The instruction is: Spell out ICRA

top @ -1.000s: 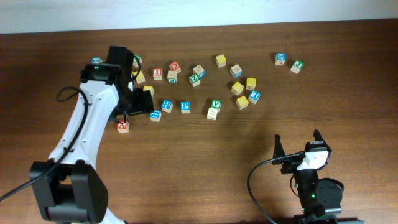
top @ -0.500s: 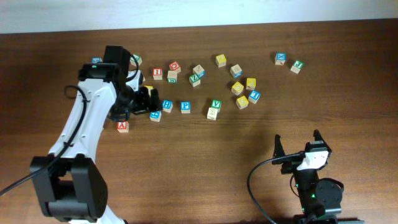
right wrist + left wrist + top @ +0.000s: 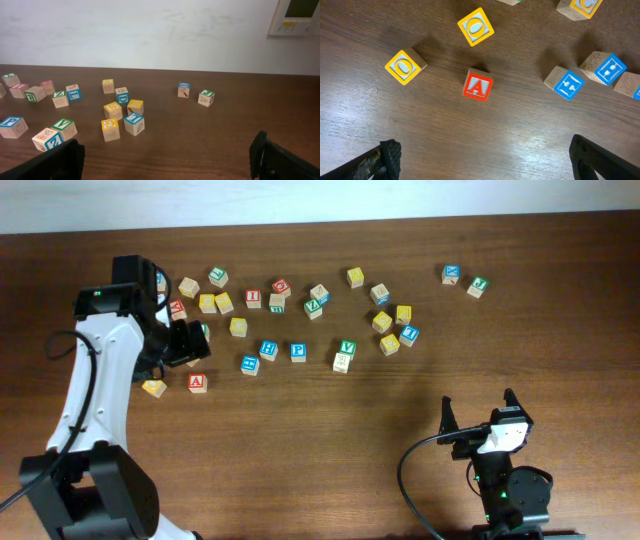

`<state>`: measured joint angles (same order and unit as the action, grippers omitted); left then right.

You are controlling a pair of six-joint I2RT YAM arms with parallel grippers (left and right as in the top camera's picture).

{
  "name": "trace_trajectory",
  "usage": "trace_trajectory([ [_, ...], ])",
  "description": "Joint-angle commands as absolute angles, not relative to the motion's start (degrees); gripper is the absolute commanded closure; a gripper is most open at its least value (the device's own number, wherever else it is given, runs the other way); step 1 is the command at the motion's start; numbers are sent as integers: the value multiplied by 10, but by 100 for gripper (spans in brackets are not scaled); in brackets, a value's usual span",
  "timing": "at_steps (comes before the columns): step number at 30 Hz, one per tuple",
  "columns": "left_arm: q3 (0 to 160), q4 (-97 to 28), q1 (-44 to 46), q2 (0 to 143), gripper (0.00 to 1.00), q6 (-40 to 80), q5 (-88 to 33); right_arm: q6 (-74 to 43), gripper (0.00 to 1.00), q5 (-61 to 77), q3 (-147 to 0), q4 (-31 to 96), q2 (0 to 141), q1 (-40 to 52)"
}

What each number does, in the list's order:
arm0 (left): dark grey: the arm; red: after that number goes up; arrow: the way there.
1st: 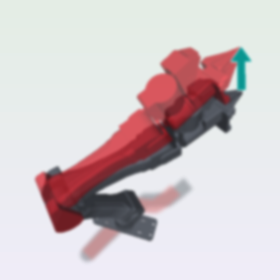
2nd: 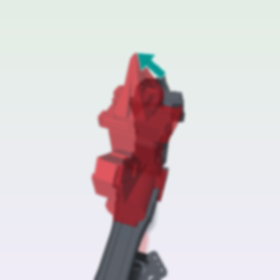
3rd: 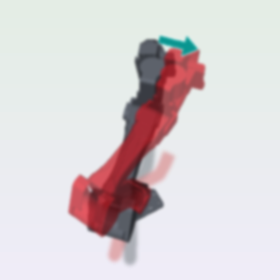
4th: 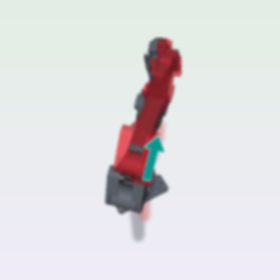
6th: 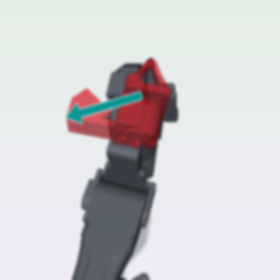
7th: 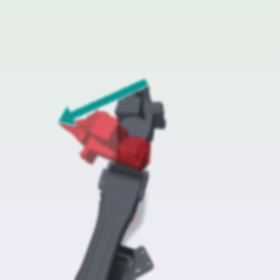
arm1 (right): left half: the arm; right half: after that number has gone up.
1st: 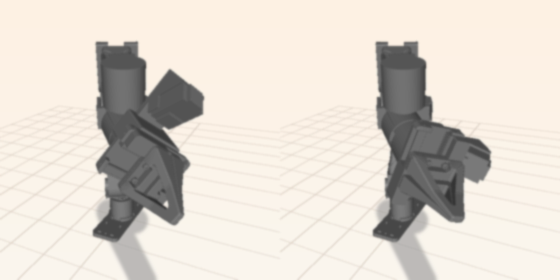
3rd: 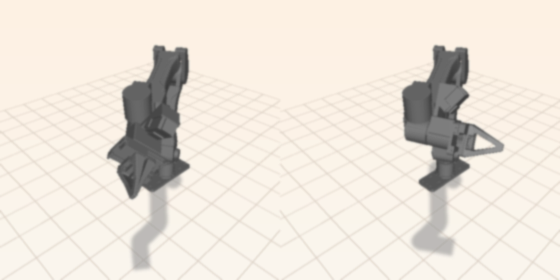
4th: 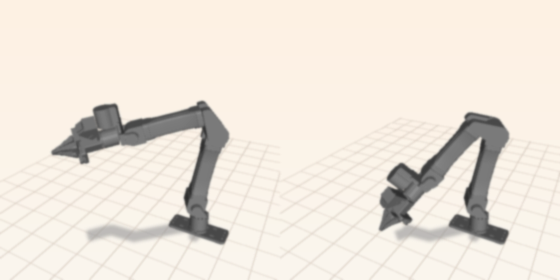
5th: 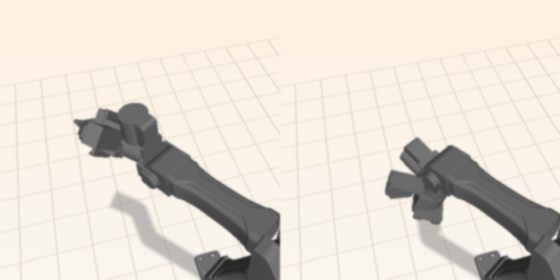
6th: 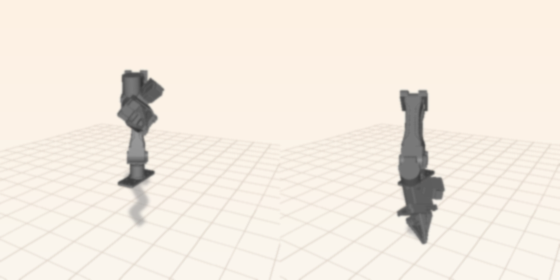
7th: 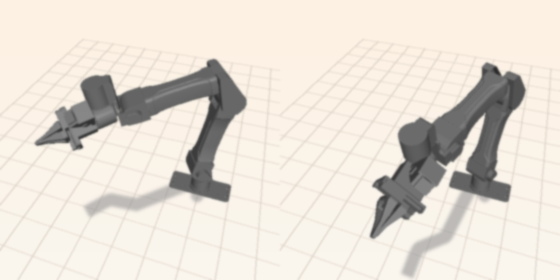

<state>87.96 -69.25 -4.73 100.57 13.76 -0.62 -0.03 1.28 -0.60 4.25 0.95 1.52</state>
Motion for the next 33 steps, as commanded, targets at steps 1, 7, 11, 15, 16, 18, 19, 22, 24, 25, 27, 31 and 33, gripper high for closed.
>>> trace_trajectory([
  [1,882,-692,-49,993,1,145,-28,-4,2,8,-3,45,7,11],
  [7,882,-665,-49,994,1,206,66,-4,2,8,-3,45,7,11],
  [11,882,-663,-50,994,1,206,120,-4,2,8,-3,46,7,11],
  [15,882,-667,-49,994,1,205,84,-4,2,8,-3,45,7,11],
  [16,882,-672,-49,993,1,205,67,-4,2,8,-3,45,7,11],
  [18,882,-678,-49,985,1,205,44,-4,2,8,-3,45,7,11],
  [19,882,-682,-49,973,1,205,36,-4,2,8,-3,45,7,11],
  [22,882,-715,-49,916,1,206,36,-4,2,8,-3,45,7,11],
  [24,882,-745,-49,889,1,206,36,-4,2,8,-3,45,7,11],
  [25,882,-756,-49,885,1,206,36,-4,2,8,-3,45,7,11],
  [27,878,-764,-49,885,1,197,36,-4,2,8,-3,45,7,11],
  [31,854,-753,-49,885,1,197,24,-4,2,8,-3,45,7,11],
  [33,833,-722,-49,885,1,197,12,-4,2,8,-3,45,7,11],
])
